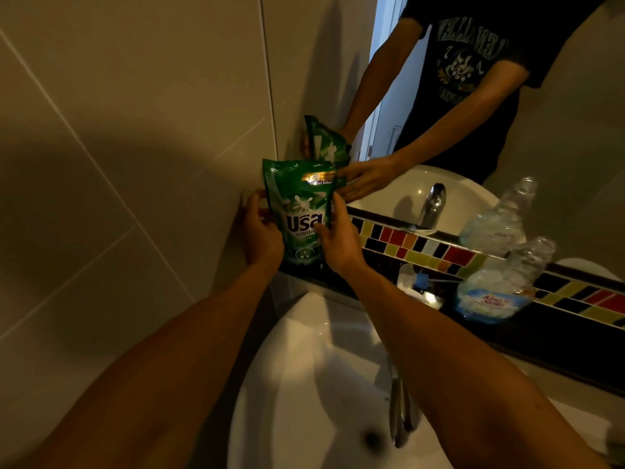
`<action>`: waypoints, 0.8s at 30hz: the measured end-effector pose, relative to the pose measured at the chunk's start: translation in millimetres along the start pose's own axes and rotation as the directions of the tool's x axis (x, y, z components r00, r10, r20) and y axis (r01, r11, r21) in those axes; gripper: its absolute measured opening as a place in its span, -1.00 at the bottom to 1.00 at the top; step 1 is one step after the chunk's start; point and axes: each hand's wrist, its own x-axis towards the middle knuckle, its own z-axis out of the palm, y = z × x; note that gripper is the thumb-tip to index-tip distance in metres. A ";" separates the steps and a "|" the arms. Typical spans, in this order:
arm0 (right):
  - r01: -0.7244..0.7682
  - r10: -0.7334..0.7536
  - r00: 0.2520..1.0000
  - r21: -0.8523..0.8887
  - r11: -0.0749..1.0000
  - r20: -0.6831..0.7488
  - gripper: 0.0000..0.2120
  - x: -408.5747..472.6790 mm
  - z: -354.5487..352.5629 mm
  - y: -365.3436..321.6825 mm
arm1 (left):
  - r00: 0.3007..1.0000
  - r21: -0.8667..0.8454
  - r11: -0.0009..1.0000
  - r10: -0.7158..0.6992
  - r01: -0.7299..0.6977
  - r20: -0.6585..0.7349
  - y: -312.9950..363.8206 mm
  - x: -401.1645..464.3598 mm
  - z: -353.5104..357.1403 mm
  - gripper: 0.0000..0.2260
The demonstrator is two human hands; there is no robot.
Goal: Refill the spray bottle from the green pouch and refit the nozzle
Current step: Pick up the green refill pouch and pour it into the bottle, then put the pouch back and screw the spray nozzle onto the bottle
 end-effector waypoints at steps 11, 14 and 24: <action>0.014 -0.015 0.999 -0.031 0.999 -0.047 -0.34 20.8 8.2 11.5 | 0.999 -0.062 0.998 0.023 -0.024 -0.022 -16.4 5.4 14.8 -0.46; -0.008 0.005 0.999 -0.078 0.997 -0.040 -0.36 16.3 2.5 12.7 | 0.999 0.007 1.000 -0.029 0.029 0.036 -14.9 -4.1 10.6 -0.43; -0.212 0.137 0.961 -0.319 0.924 -0.241 -0.43 -63.8 -42.8 27.2 | 0.902 0.337 0.926 -0.285 0.172 0.323 -18.0 -73.3 3.2 -0.49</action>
